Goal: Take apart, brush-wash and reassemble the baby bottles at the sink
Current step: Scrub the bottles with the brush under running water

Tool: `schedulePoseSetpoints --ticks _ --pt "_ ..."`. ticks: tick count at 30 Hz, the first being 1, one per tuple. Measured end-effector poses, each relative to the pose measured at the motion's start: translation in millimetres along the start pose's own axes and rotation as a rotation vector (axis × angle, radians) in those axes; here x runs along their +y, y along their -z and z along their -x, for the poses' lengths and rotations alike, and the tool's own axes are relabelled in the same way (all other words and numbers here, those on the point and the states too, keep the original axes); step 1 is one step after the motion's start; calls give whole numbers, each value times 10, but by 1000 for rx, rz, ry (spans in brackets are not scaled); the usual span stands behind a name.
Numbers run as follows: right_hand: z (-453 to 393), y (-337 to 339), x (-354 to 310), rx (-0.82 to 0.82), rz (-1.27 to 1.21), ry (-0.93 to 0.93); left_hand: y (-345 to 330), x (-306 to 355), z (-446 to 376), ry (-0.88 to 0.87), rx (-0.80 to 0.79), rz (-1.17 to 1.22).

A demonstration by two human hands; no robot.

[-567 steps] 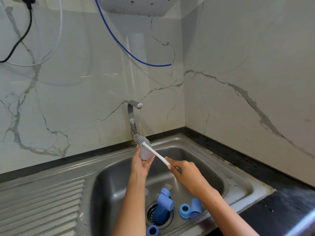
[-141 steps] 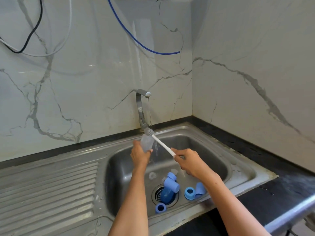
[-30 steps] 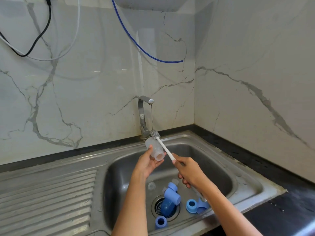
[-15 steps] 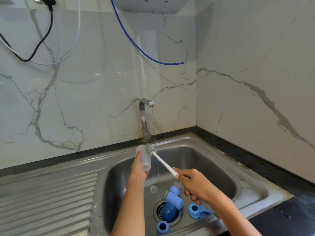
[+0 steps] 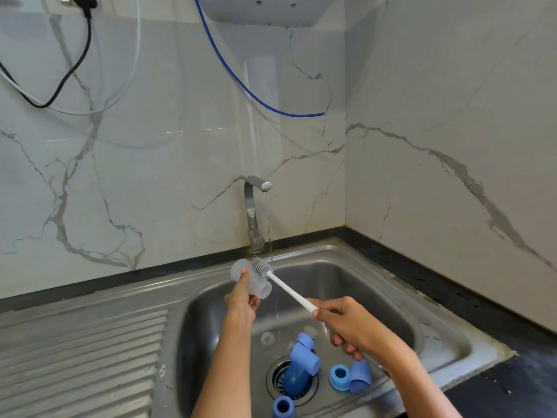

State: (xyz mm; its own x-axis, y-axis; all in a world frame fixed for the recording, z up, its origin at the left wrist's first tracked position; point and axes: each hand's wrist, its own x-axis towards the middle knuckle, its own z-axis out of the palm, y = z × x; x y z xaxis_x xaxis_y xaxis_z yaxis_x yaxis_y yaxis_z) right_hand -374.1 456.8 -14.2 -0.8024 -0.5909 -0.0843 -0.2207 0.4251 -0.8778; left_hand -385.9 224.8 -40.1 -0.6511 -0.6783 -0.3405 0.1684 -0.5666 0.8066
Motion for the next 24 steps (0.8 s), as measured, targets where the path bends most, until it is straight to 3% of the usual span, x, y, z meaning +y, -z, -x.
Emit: schedulePoseSetpoints --ticks 6,13,20,24 --pt "-114 -160 -92 138 143 116 -166 -70 82 -103 -69 -211" --pt "-36 25 28 -54 -28 13 49 73 42 -80 62 37" --pt "-97 -82 -21 106 15 84 -154 -70 144 -104 -162 -159" --pt "-102 -10 -32 40 -29 50 -99 -1 129 -67 -156 7"
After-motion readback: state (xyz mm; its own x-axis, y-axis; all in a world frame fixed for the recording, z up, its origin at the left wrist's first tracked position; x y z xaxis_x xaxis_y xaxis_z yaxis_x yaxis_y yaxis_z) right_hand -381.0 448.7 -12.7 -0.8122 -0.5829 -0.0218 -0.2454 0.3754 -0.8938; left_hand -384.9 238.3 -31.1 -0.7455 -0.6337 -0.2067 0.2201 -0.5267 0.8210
